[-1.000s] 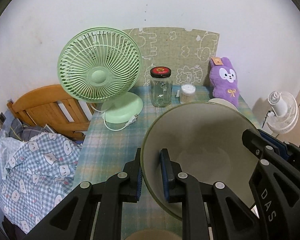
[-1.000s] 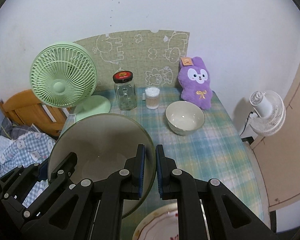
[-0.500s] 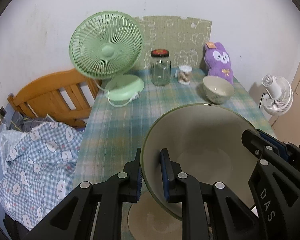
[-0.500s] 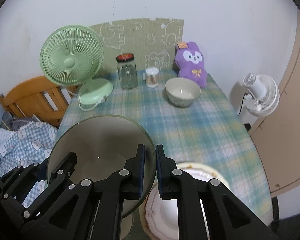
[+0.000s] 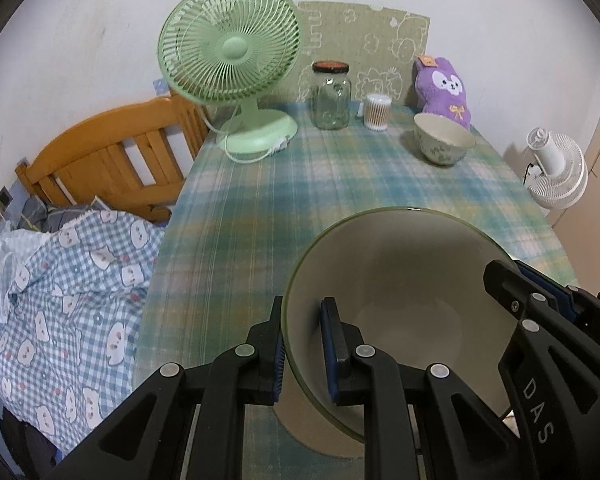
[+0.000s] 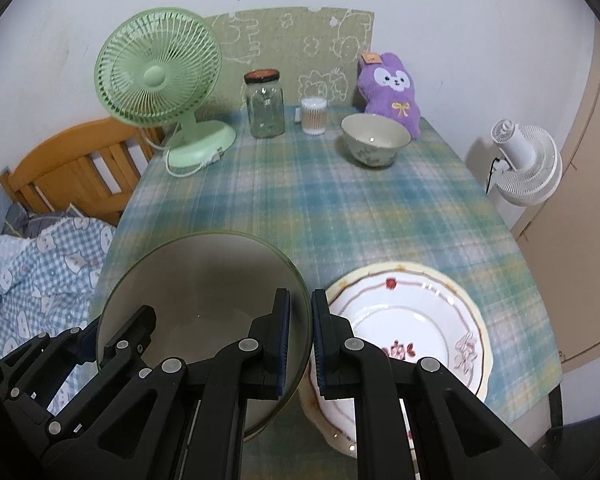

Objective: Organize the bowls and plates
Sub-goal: 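Lower the bowl into the placed bowl and open both grippers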

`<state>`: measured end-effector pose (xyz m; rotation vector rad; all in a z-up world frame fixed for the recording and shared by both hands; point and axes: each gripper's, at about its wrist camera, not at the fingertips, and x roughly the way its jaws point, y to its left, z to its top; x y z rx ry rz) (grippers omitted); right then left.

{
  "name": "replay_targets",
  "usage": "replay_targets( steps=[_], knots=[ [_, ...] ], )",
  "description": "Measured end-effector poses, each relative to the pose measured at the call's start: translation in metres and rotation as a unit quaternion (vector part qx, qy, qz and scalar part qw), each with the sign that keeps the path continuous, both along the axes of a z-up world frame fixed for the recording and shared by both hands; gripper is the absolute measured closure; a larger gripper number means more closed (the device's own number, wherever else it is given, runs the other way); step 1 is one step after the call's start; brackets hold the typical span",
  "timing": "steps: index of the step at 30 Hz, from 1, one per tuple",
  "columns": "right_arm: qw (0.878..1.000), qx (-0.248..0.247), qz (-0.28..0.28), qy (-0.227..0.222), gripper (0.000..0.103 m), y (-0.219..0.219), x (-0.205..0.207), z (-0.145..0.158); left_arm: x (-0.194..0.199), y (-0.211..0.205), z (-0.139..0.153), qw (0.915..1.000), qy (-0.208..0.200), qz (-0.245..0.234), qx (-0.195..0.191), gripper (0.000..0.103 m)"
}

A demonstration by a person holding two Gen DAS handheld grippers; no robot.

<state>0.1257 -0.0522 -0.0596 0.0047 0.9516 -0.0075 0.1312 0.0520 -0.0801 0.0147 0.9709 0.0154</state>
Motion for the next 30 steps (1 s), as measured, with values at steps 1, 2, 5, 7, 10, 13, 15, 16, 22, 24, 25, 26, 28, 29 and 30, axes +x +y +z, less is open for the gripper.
replay_targets(
  steps=[1,2,5,7,10,13,15,16,22,24,25,26,28,29,30],
  knots=[
    [1.000,0.000,0.000,0.002,0.089,0.001,-0.001,-0.002,-0.001,0.001,-0.002,1.0000,0.002,0.000,0.000,0.090],
    [1.000,-0.001,0.001,0.006,0.089,0.002,-0.003,-0.006,-0.003,0.001,-0.006,1.0000,0.006,0.001,0.000,0.090],
    [1.000,-0.002,0.003,0.014,0.089,0.004,-0.006,-0.015,-0.007,0.004,-0.014,0.9999,0.015,0.002,-0.003,0.090],
    [1.000,-0.003,0.004,0.020,0.089,0.006,-0.008,-0.020,-0.010,0.005,-0.020,0.9997,0.022,0.004,-0.004,0.090],
    [1.000,-0.007,0.006,0.028,0.089,0.008,-0.010,-0.027,-0.012,0.005,-0.027,0.9995,0.031,0.003,-0.004,0.090],
    [0.999,-0.011,0.006,0.036,0.089,0.009,-0.011,-0.035,-0.014,0.005,-0.034,0.9992,0.040,0.003,-0.003,0.090],
    [0.999,-0.011,0.007,0.040,0.089,0.009,-0.011,-0.039,-0.014,0.005,-0.039,0.9990,0.044,0.005,-0.003,0.090],
    [0.999,-0.012,0.008,0.041,0.089,0.010,-0.011,-0.040,-0.015,0.006,-0.040,0.9991,0.042,0.006,-0.005,0.090],
    [0.999,-0.004,0.009,0.047,0.089,0.012,-0.007,-0.048,-0.013,0.008,-0.042,0.9995,0.029,0.006,0.012,0.090],
    [0.999,0.002,0.009,0.051,0.089,0.013,-0.006,-0.051,-0.013,0.009,-0.044,0.9995,0.026,0.006,0.018,0.090],
    [0.999,0.003,0.009,0.052,0.089,0.014,-0.005,-0.052,-0.013,0.009,-0.044,0.9995,0.025,0.005,0.021,0.090],
    [0.998,0.005,0.009,0.054,0.089,0.014,-0.004,-0.054,-0.013,0.010,-0.045,0.9994,0.024,0.005,0.023,0.090],
    [0.998,0.011,0.008,0.060,0.089,0.014,-0.003,-0.056,-0.013,0.010,-0.046,0.9993,0.023,0.005,0.028,0.090],
    [0.998,0.013,0.008,0.063,0.089,0.015,-0.003,-0.058,-0.012,0.012,-0.048,0.9992,0.029,0.007,0.026,0.089],
    [0.998,0.009,0.008,0.066,0.089,0.017,-0.002,-0.060,-0.011,0.014,-0.051,0.9991,0.038,0.008,0.017,0.090]
  ],
)
